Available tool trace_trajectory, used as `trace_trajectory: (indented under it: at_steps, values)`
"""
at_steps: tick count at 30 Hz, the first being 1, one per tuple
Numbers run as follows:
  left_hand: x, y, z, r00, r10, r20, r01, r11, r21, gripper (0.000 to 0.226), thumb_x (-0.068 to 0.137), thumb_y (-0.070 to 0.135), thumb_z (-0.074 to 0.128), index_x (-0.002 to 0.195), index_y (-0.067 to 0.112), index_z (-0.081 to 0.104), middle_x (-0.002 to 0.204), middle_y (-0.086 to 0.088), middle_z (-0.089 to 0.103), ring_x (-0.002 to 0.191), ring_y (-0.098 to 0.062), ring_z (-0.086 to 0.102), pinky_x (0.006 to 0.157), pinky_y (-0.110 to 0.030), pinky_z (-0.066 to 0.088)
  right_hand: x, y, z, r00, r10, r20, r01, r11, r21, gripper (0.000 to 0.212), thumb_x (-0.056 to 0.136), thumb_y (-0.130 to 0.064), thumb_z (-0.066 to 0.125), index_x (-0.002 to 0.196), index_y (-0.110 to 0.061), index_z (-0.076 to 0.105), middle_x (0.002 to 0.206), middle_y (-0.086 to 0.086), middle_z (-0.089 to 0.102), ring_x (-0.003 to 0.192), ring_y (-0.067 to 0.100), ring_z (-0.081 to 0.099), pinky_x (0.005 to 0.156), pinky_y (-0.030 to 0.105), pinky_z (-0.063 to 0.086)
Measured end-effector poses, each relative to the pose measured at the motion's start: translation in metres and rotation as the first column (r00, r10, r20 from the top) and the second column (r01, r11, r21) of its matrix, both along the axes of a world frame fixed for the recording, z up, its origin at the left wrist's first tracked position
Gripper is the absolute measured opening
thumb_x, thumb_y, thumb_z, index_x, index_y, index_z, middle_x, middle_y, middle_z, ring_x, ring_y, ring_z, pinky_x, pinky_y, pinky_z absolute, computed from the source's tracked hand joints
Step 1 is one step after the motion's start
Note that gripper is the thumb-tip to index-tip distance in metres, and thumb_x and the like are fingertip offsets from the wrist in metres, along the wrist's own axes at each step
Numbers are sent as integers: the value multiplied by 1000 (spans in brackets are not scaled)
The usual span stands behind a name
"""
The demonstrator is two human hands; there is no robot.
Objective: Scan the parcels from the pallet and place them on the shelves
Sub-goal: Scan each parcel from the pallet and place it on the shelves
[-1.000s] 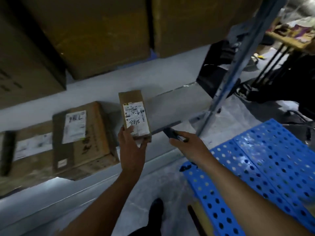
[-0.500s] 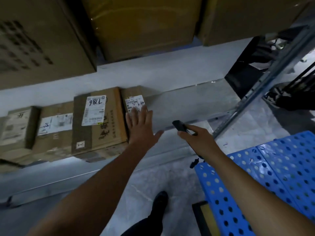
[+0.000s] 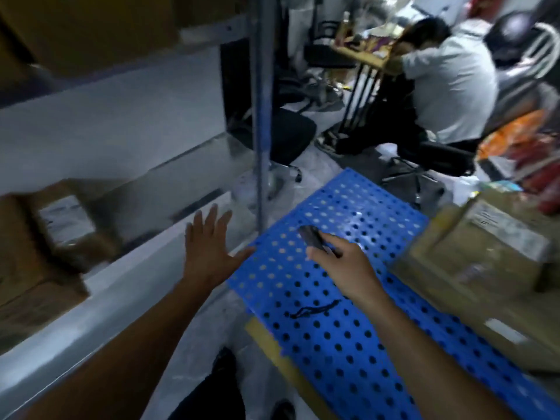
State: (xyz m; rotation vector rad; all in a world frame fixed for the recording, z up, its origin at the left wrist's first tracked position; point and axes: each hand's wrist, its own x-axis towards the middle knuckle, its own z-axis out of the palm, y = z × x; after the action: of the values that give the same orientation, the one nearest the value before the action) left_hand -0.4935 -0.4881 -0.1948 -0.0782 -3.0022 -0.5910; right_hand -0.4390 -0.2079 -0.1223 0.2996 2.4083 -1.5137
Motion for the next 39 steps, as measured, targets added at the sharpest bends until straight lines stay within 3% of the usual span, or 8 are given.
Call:
trace_trajectory:
  at_steps: [3,7,16,21,23,27,33,39]
  values:
    - [-1,89,-2,972,-234,28,230,967,108,109,71,92,40,156,24,37,165,-15,29,153,-42,19,123,-59,16,40,57,10,984,-177,0,177,984,7,62,92,-48,67,149,-36,46,153,-12,45,132,20,51,106,42,44]
    - [-6,198,0,836,-548,25,528,816,236,99,79,83,56,159,32,29,169,-7,19,157,-35,10,122,-61,20,92,112,15,912,-409,-41,409,912,5,66,89,-53,68,149,-34,46,153,-16,44,137,12,45,105,31,39]
    - [-32,368,38,560,-825,-68,707,434,559,100,73,78,71,155,45,26,164,20,12,151,-1,2,116,-35,20,138,163,26,644,-753,-136,765,640,79,58,88,-50,70,142,-38,52,133,-10,61,110,11,64,86,30,58]
    - [-37,411,26,487,-868,-93,729,346,591,95,67,54,89,149,31,45,162,-3,35,148,0,31,117,-25,36,142,173,19,581,-804,-127,814,575,82,59,88,-49,70,143,-39,52,127,-21,60,104,-5,61,78,15,53]
    - [-34,413,17,527,-840,-130,706,347,618,88,69,44,92,145,28,51,157,-7,42,139,8,40,113,-19,39,144,171,16,569,-814,-118,823,565,65,58,88,-48,71,143,-41,52,118,-30,56,100,-12,58,77,13,53]
    - [-30,407,10,614,-773,-161,670,402,625,79,73,37,91,143,22,56,152,-8,50,140,-21,48,111,-43,46,152,165,11,557,-825,-91,830,556,44,59,86,-51,71,142,-44,51,113,-37,54,107,1,64,85,22,56]
    - [-8,356,13,670,-731,-127,577,405,709,85,75,63,78,143,18,54,139,10,58,128,-6,56,104,-35,53,176,176,12,537,-837,-105,843,536,33,64,80,-56,70,141,-45,52,126,-9,65,93,7,69,71,22,54]
    - [31,256,9,759,-629,-170,548,475,688,77,77,50,82,142,22,54,144,8,56,134,-7,53,106,-26,50,187,162,-2,618,-782,-79,785,619,12,68,74,-63,67,139,-47,54,121,-11,64,82,-3,67,58,15,50]
